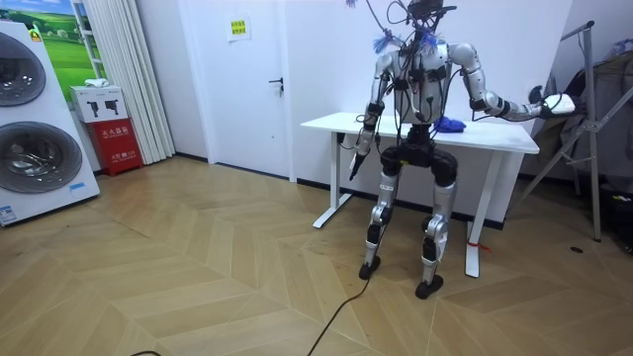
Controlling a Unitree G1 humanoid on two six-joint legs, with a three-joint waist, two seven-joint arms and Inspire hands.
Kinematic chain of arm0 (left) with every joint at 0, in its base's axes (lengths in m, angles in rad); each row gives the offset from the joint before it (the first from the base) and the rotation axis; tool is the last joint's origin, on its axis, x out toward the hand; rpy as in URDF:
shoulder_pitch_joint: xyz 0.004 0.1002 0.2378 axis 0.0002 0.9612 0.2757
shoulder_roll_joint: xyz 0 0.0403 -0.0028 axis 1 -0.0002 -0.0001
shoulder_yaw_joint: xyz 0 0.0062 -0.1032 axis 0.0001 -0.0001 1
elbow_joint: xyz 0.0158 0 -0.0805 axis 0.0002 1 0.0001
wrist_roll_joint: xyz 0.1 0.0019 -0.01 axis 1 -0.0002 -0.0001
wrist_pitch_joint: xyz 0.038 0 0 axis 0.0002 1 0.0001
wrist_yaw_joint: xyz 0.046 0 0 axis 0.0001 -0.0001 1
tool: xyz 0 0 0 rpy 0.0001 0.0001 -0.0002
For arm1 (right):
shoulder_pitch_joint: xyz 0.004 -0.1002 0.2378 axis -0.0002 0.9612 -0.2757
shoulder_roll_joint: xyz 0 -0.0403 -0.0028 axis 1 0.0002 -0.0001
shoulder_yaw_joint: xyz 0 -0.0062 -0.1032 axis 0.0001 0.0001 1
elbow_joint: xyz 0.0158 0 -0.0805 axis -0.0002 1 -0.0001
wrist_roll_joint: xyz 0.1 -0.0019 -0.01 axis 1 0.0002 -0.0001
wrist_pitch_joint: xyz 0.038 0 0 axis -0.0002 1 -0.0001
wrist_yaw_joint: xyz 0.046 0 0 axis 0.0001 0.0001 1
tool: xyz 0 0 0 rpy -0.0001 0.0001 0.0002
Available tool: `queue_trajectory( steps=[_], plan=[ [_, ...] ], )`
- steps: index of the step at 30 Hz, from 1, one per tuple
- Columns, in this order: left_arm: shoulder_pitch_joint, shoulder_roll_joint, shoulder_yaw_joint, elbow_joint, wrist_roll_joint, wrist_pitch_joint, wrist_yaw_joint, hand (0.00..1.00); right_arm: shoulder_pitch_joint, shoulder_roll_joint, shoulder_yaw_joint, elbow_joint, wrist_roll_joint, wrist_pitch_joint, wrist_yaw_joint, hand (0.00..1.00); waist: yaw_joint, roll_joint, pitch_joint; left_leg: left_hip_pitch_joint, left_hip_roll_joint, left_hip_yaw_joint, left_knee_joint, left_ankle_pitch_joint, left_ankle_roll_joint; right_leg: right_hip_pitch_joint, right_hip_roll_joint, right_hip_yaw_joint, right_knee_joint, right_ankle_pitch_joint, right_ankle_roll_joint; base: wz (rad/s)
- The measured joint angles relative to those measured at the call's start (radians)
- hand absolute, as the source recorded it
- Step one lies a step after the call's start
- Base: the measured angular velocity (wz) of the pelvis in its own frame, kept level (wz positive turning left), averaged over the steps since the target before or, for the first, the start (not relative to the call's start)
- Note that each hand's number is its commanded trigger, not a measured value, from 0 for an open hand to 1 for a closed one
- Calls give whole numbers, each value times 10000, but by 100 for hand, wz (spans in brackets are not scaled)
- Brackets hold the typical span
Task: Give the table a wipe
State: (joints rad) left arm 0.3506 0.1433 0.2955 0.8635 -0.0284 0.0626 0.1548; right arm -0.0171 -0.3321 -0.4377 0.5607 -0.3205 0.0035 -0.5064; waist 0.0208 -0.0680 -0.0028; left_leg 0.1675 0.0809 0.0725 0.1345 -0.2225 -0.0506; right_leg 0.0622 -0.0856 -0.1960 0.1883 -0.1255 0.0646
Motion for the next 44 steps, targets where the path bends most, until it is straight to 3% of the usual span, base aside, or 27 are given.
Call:
queue_trajectory(
  steps=[3, 5, 9, 15, 20, 23, 26, 28, 30, 34, 37, 40, 44],
  plan=[
    [173, 20, 206, -1, 3, 34, -150, 0, 25, -7, -579, 846, 716, 49, -96, 0, -262, -8, -3, -73, 0, 1, -5, -17, 21, -91, -1, 5, 16, 0, 0, 0],
    [264, 20, 294, 14, 9, 38, -214, 0, 27, -227, -724, 1600, 1516, 73, -184, 0, -404, -2, -5, -80, 0, 3, -6, -17, 21, -96, -1, 5, 18, 0, 0, 0],
    [232, 14, 631, 243, 11, 37, -364, 0, 379, -375, -1352, 3206, 2973, 95, -185, 0, -517, -45, 14, -78, -1, 41, -7, -17, 21, -95, 1, 23, 13, 0, 1, 0],
    [268, 11, 653, 263, 221, 49, -469, 0, 995, -382, -1616, 5382, 3815, 210, -134, 0, -563, 42, -1, -70, 0, 55, -14, -20, 23, -96, 1, 37, 14, -5, 7, 0],
    [73, 15, 494, 562, 207, 9, -457, 0, 1562, -79, -453, 6213, 3938, 413, 363, 0, -504, 104, 10, -54, 4, 55, -24, -21, 19, -60, 6, 47, 11, -13, 15, 0],
    [-107, -92, 116, 916, 230, 16, -184, 0, 1796, 580, 644, 6470, 3747, 487, 636, 0, -396, 135, 28, 16, 7, 56, -10, -30, 11, 35, 17, 72, -39, -11, 18, 0],
    [-274, -119, -506, 1522, 456, 28, -52, 0, 1766, 1340, 1893, 6651, 3063, 627, 1035, 0, -277, 288, -38, -15, 7, 29, 85, -83, 24, 64, 17, 52, -37, -9, 20, 0],
    [-362, -203, -725, 1604, 523, 18, 107, 0, 1725, 1847, 2562, 6686, 2647, 625, 1234, 0, -36, 364, -36, -18, 13, 29, 113, -127, 29, 81, 21, 35, -44, -9, 20, 0],
    [-381, -239, -935, 1673, 578, -11, 307, 0, 1680, 2063, 3132, 6683, 2312, 602, 1348, 0, 158, 449, -35, -16, 10, -8, 105, -134, 36, 119, 21, 18, -71, -8, 22, 7],
    [-307, -288, -1762, 1801, 960, -15, 643, 0, 1338, 2113, 4059, 6645, 1983, 469, 1605, 0, 192, 725, 10, -13, 2, -313, 113, -152, 41, 354, 19, -154, -216, 7, 44, 20],
    [-385, -413, -2055, 1794, 1136, -14, 768, 0, 1219, 2092, 4917, 6493, 1944, 356, 1760, 0, 465, 846, 50, -54, 1, -395, 102, -153, 40, 361, 11, -242, -256, 3, 39, 10],
    [-377, -440, -2169, 1795, 1221, 1, 790, 0, 1182, 2124, 5343, 6468, 1992, 114, 2088, 0, 604, 869, 50, -72, -11, -564, 106, -152, 40, 512, 4, -407, -388, -5, 52, 17],
    [-295, -455, -2226, 1792, 1413, 63, 796, 0, 1300, 2124, 5343, 6476, 2061, 100, 2289, 0, 657, 799, 43, -61, -47, -777, 114, -152, 41, 676, -28, -529, -449, -42, 99, 19]
  ],
)
